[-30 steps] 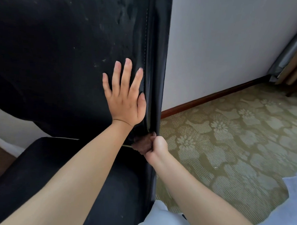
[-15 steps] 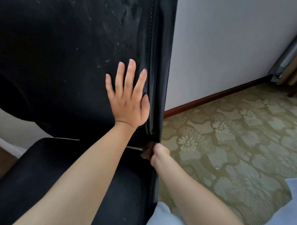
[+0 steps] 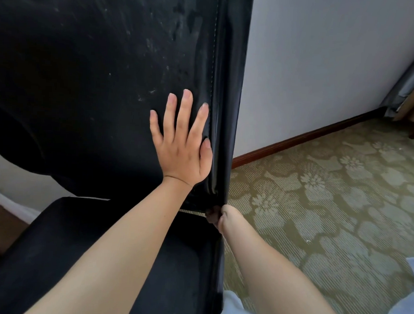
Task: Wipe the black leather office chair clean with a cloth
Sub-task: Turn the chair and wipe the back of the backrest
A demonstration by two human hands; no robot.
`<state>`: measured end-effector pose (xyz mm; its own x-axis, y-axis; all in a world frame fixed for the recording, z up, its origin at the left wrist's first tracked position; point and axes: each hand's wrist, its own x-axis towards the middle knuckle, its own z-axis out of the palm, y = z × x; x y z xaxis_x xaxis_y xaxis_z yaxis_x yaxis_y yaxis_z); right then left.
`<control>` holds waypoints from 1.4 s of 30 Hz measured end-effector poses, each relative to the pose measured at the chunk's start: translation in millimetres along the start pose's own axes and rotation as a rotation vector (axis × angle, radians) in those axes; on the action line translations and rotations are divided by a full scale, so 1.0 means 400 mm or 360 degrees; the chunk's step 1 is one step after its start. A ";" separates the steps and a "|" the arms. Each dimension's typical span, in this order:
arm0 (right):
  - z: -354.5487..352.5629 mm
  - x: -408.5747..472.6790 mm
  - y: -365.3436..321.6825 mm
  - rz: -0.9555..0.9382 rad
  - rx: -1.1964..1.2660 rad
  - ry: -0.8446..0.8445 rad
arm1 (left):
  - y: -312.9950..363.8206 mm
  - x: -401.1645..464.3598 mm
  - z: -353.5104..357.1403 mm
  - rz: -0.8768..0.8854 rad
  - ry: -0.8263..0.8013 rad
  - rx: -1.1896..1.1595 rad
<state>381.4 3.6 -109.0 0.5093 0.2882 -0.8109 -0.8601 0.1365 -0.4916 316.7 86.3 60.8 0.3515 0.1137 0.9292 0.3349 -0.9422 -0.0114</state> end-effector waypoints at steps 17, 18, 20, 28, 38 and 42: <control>0.016 -0.311 -0.126 -0.0269 -0.0024 0.0111 | 0.024 -0.003 -0.075 -0.0038 -0.0258 0.0070; 0.016 -0.346 -0.138 -0.0322 -0.0045 0.0087 | 0.029 -0.002 -0.088 -0.0044 -0.0292 0.0071; 0.023 -0.403 -0.158 -0.0412 -0.0068 0.0086 | 0.035 0.000 -0.111 -0.0039 -0.0362 0.0075; 0.060 -0.567 -0.174 -0.0623 -0.0248 0.0047 | 0.012 0.041 -0.223 0.0062 -0.0717 -0.0055; 0.092 -0.738 -0.214 -0.0787 -0.0191 -0.0025 | 0.042 0.104 -0.318 -0.0181 -0.1110 -0.0177; 0.084 -0.777 -0.210 -0.0971 -0.0216 -0.0172 | 0.047 0.141 -0.351 -0.0310 -0.1184 -0.0328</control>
<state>294.5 -65.5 195.0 0.8946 0.2917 -0.3386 -0.4005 0.1871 -0.8970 220.0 30.8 164.7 0.8194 0.3944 0.4160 0.3075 -0.9148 0.2617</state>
